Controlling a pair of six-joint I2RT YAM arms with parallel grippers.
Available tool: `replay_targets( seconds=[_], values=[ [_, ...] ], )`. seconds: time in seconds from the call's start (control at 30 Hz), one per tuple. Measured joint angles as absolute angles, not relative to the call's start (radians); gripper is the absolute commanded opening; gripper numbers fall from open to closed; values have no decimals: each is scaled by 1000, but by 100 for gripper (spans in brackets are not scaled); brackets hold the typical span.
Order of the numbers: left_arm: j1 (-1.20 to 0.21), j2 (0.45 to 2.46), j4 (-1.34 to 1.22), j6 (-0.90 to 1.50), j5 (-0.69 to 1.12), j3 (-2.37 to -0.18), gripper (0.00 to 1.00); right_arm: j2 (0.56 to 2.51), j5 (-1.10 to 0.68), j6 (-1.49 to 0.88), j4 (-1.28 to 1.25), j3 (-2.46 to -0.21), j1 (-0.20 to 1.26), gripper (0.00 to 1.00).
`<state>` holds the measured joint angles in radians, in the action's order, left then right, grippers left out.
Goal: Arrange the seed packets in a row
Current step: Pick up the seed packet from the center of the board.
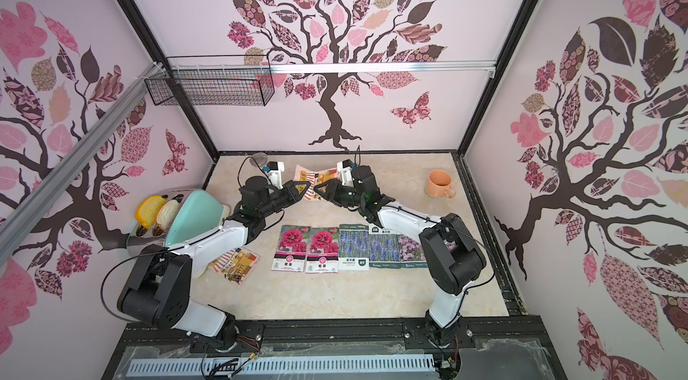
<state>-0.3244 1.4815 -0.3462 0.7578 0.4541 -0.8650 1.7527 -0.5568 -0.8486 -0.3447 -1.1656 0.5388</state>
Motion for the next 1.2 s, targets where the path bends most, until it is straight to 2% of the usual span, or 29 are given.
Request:
replay_targets(
  seconds=[0.2,0.33,0.5,0.77,1.2],
  values=[
    [-205,1405,-38,582,628,-917,0,1768,-710,-548,-35,-1343,372,50],
    [-190,1401,191,460,723,-974,0,1832,-823,-387,97,-1502,302,49],
    [-194,1419,415,342,789,-1084,0,1909,-912,-236,245,-1585,365,48],
    [-194,1503,649,224,817,-1226,0,1931,-991,-150,313,-1509,472,48],
    [-194,1518,701,191,873,-1229,0,1931,-1029,-157,273,-1472,492,47]
  ],
)
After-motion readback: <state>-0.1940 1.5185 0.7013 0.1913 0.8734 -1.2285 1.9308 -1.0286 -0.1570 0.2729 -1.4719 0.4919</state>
